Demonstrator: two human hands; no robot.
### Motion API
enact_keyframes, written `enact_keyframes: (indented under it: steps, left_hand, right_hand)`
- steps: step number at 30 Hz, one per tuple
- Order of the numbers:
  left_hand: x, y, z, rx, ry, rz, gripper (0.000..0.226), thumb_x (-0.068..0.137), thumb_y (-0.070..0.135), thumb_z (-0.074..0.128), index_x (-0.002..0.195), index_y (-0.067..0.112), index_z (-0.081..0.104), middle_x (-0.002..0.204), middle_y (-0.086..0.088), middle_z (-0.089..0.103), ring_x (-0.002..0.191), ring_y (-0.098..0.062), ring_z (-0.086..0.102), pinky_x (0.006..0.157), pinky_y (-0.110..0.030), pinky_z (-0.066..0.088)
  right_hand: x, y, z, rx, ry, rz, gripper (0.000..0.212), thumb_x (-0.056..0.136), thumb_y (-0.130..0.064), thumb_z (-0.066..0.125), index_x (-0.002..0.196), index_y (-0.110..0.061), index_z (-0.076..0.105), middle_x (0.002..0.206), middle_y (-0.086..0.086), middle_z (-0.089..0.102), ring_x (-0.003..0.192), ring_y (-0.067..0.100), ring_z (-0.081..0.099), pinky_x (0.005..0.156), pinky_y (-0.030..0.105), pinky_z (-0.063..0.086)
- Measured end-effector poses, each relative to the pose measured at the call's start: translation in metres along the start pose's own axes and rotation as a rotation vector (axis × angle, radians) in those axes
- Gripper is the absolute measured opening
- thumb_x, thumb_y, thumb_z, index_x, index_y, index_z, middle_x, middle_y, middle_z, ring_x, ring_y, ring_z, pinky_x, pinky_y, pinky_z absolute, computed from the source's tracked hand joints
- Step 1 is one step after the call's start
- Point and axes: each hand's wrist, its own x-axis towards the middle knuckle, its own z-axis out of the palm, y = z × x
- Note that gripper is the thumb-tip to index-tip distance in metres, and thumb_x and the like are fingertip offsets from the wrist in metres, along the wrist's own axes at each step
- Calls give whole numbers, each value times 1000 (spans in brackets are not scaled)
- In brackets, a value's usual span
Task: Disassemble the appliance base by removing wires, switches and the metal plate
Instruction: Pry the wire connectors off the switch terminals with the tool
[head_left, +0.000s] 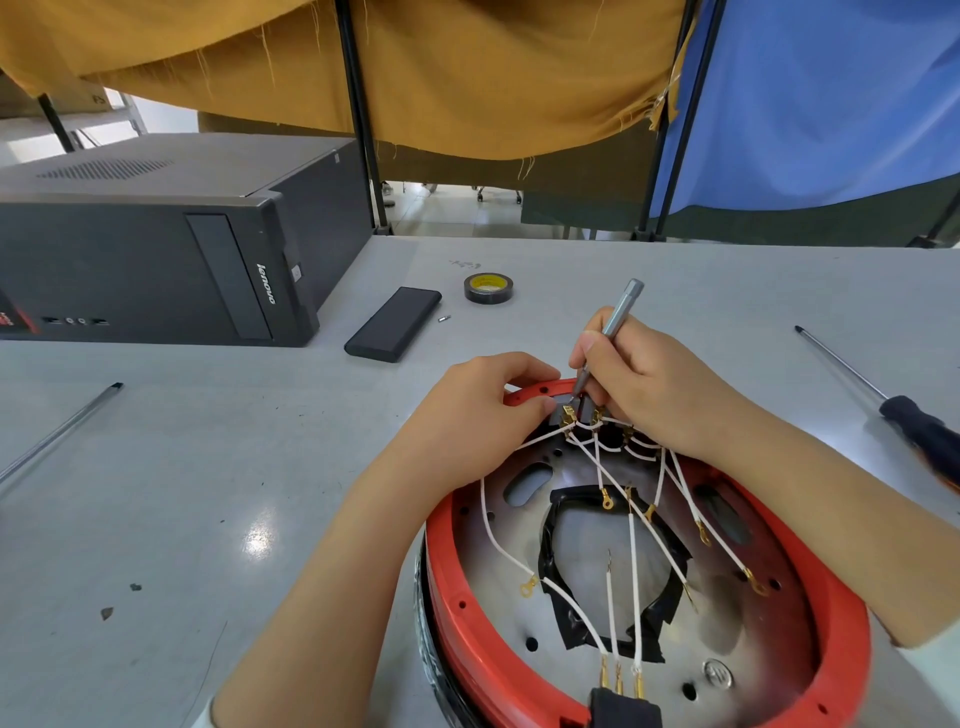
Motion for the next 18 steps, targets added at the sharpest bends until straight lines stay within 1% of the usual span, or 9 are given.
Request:
enact_keyframes:
  steps: [6,9,12,15,18]
  left_hand:
    - [0,0,0,-7,-2,1,22,89,28,58,108,36,64,101,21,66,92,4,61,74,-9,43]
    - [0,0,0,-3,-2,3,23,89,27,58,110,35,64,98,21,65,91,3,61,73,-8,42]
    - [0,0,0,2,-3,3,24,90,26,57,112,33,64,101,20,66,93,2,61,75,-8,42]
    - [0,0,0,5,-3,6,23,90,26,57,111,34,64,103,19,66,94,2,61,78,-11,44]
    - [0,1,0,1,-1,1,23,90,27,58,111,33,64,102,19,66,93,2,61,78,-11,45]
  right_hand:
    - [4,-4,-1,-43,-20,50,24,98,-33,32,81,-29,48,64,-3,52,47,-1,45,54,25,37]
    - [9,-6,0,-110,-20,76,25,98,-35,32,81,-27,48,61,-5,52,46,2,46,55,26,37]
    - [13,-6,2,-174,-22,98,27,99,-38,30,80,-29,47,57,-7,49,47,5,46,55,26,35]
    - [13,-6,1,-96,-37,128,28,99,-36,31,80,-27,49,52,-8,47,42,0,46,54,25,33]
    - [15,-7,-1,-54,-71,172,29,99,-33,31,81,-24,51,52,-7,47,36,0,44,52,24,33]
